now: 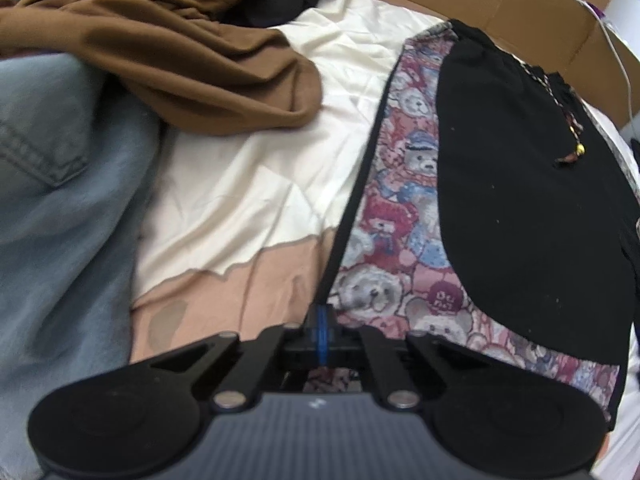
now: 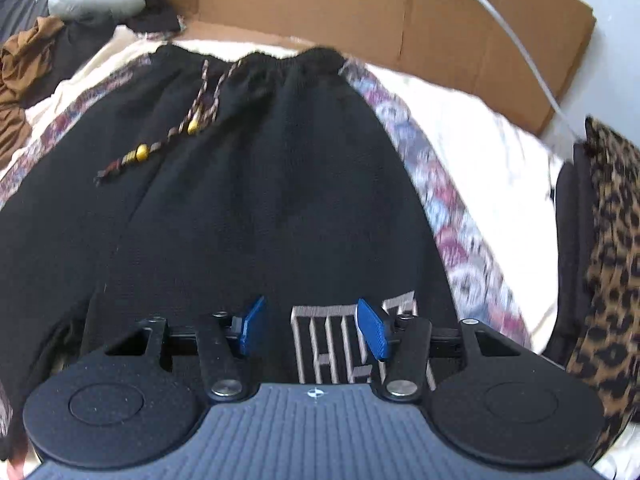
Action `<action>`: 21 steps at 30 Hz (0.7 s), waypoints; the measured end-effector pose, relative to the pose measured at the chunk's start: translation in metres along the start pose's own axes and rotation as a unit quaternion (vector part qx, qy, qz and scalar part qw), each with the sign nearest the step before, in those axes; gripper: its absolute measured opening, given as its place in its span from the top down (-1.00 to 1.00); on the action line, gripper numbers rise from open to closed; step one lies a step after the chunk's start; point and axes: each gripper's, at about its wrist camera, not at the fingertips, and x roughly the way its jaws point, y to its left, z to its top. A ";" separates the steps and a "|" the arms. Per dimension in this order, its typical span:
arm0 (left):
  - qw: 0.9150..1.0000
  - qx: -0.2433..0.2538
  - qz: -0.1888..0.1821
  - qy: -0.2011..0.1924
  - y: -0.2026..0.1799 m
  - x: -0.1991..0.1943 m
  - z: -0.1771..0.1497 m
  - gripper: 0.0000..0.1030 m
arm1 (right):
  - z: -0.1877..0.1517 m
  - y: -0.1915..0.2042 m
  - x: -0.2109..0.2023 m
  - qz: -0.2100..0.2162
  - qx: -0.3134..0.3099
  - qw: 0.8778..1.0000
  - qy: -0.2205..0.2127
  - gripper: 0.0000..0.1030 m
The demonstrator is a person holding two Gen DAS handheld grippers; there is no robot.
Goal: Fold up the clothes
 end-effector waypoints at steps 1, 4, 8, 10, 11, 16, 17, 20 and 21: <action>1.000 -0.010 -0.001 0.001 0.002 -0.002 0.000 0.96 | 0.006 -0.001 0.002 -0.002 0.000 1.000 -0.004 -0.10; 0.999 -0.033 -0.023 -0.001 0.007 -0.009 -0.002 0.62 | 0.025 -0.006 0.009 -0.005 -0.012 1.000 -0.019 0.03; 0.999 -0.036 -0.032 -0.002 0.007 -0.011 -0.005 0.22 | 0.055 -0.010 0.023 -0.007 -0.018 0.999 -0.036 0.10; 0.999 -0.029 -0.021 0.015 0.006 -0.003 -0.009 0.21 | 0.070 -0.011 0.031 -0.008 -0.017 0.999 -0.044 0.11; 0.999 -0.034 -0.019 0.023 0.007 0.001 -0.012 0.21 | 0.077 -0.012 0.036 -0.008 -0.016 0.999 -0.048 0.11; 0.998 -0.041 -0.031 0.025 0.011 0.006 -0.022 0.54 | 0.106 -0.009 0.055 -0.008 -0.016 0.998 -0.058 0.11; 0.999 -0.035 -0.032 0.027 0.010 0.006 -0.023 0.84 | 0.112 -0.008 0.060 -0.009 -0.018 0.998 -0.059 0.11; 0.998 -0.031 -0.040 0.025 0.014 0.005 -0.028 0.87 | 0.125 -0.005 0.074 -0.015 -0.023 0.998 -0.057 0.12; 0.998 -0.031 -0.039 0.022 0.015 0.003 -0.029 0.88 | 0.129 -0.004 0.079 -0.018 -0.025 0.998 -0.055 0.12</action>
